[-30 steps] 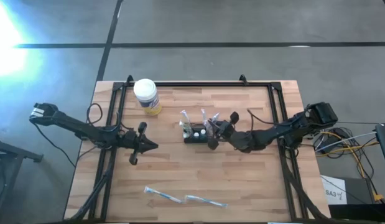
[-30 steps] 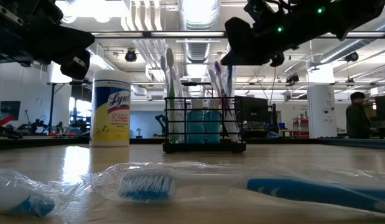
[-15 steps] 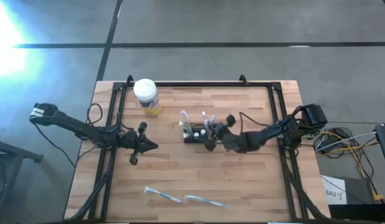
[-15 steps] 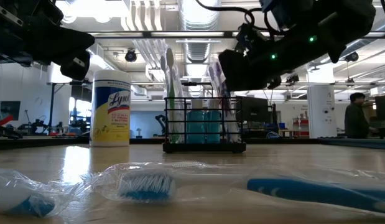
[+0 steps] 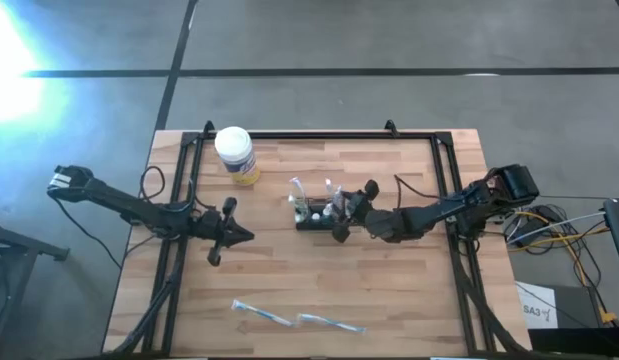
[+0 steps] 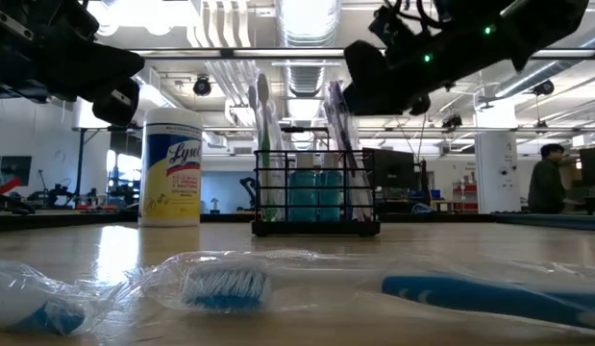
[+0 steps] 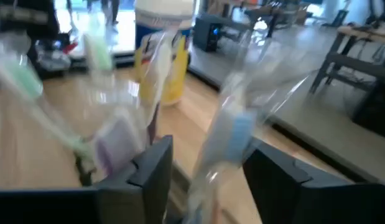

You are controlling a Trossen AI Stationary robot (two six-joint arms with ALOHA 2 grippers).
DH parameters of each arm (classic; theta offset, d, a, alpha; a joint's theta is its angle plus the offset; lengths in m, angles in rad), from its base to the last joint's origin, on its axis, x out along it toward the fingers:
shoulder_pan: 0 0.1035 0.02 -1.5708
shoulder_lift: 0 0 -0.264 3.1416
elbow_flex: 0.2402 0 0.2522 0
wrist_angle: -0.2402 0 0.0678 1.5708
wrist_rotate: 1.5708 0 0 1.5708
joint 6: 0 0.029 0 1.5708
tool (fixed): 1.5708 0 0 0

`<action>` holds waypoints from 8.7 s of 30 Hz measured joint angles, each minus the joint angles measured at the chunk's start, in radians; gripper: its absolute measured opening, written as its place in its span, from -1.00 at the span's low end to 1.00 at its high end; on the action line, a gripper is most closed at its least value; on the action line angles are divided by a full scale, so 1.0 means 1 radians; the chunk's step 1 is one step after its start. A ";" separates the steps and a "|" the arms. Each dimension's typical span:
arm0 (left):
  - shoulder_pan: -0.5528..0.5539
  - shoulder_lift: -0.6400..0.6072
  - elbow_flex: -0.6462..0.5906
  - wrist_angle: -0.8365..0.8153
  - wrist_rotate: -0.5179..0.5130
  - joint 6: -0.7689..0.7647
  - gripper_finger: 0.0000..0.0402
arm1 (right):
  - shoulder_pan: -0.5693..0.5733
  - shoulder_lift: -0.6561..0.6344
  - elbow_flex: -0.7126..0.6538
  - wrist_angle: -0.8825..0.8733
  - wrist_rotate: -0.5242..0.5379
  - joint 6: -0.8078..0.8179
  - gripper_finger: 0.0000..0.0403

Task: Pick & Place toothbrushing station
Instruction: Put the top blue toothbrush into the wire organizer, then put the right blue toothbrush into the wire organizer, then put the blue toothbrush into the wire organizer

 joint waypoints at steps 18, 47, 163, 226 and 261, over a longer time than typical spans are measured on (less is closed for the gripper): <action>0.000 -0.044 0.000 -0.052 0.150 0.008 -0.86 | 0.164 -0.379 0.000 -0.210 -0.083 -0.070 0.09; 0.000 -0.136 0.000 -0.168 0.147 -0.025 -0.86 | 0.552 0.436 0.796 -1.028 -0.282 0.559 0.09; 0.000 -0.135 0.000 -0.230 0.120 -0.050 -0.86 | 0.054 0.002 -0.309 0.825 -0.186 -0.321 -0.96; 0.000 -0.135 0.000 -0.269 0.166 -0.106 -0.86 | 0.177 -0.136 0.206 -0.385 -0.020 0.152 -0.08; 0.000 -0.407 0.308 -0.874 0.089 -0.069 -0.94 | 0.224 0.983 1.682 -1.182 -0.793 0.253 -0.12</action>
